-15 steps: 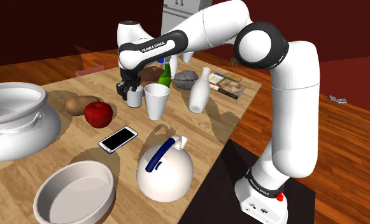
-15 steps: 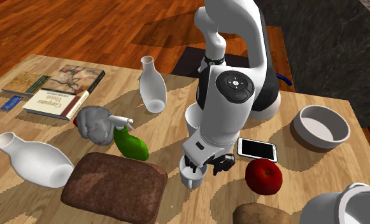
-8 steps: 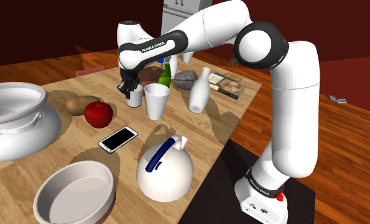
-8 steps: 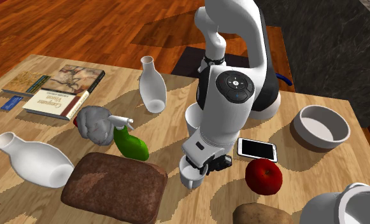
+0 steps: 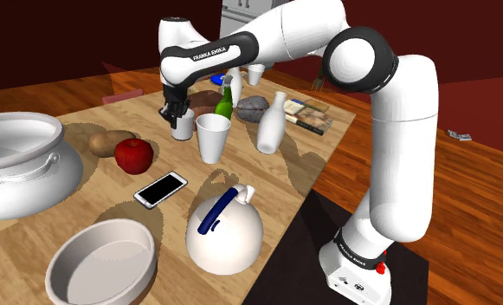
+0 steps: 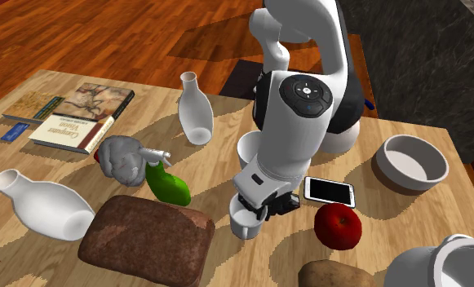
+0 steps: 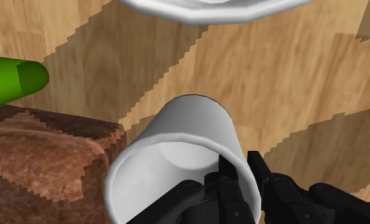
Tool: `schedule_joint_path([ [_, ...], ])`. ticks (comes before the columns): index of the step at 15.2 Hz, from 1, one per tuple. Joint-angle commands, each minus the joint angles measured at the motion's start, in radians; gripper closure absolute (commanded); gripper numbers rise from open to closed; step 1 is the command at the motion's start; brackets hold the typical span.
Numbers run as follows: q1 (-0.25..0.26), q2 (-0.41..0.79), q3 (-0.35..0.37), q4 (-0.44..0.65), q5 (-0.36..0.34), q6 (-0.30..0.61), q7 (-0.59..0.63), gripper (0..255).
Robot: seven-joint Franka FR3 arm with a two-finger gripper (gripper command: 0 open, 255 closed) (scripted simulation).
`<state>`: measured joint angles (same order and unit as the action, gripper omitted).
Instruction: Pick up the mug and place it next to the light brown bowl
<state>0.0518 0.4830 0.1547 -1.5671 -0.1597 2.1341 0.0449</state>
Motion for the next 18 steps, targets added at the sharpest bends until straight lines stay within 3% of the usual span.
schedule_joint_path([
  [1, -0.001, -0.01, 0.001, 0.01, 0.003, -0.02, -0.003, 255],
  [18, 0.002, -0.056, 0.009, 0.171, 0.019, -0.225, -0.025, 255],
])
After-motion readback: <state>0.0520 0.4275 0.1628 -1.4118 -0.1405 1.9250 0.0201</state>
